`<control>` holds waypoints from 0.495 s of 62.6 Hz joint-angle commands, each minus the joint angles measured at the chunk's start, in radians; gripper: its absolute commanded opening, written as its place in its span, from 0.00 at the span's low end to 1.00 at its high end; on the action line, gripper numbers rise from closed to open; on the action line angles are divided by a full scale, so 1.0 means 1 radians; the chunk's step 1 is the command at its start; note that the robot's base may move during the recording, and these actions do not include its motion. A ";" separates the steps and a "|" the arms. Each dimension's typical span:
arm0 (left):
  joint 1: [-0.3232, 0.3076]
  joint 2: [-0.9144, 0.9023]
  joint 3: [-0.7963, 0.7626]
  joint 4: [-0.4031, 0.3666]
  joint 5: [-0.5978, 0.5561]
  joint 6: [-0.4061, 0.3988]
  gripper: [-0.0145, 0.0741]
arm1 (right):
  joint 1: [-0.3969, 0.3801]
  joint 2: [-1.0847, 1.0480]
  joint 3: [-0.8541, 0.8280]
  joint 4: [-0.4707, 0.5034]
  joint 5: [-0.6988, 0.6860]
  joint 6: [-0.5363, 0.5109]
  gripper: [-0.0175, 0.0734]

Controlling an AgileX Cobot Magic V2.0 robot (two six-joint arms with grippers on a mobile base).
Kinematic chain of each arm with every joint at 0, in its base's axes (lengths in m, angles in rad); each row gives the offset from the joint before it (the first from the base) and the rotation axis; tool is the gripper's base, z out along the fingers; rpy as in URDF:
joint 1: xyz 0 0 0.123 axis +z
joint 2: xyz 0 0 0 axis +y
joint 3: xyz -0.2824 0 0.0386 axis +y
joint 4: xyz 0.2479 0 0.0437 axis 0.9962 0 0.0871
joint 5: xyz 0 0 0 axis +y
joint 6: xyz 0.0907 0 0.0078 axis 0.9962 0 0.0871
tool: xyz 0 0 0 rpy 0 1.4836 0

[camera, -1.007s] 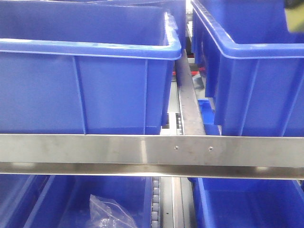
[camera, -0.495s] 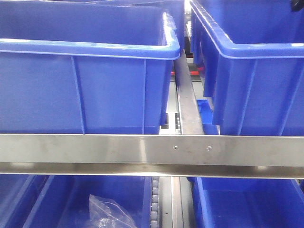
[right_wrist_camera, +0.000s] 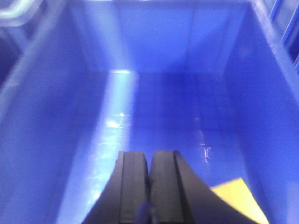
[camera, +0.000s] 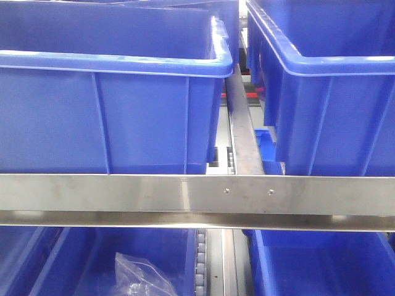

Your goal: Place yellow foam block on left shelf second layer

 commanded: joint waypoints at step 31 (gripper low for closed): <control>0.001 -0.020 0.024 -0.005 -0.083 -0.004 0.30 | -0.008 -0.697 0.649 0.000 -0.316 -0.011 0.25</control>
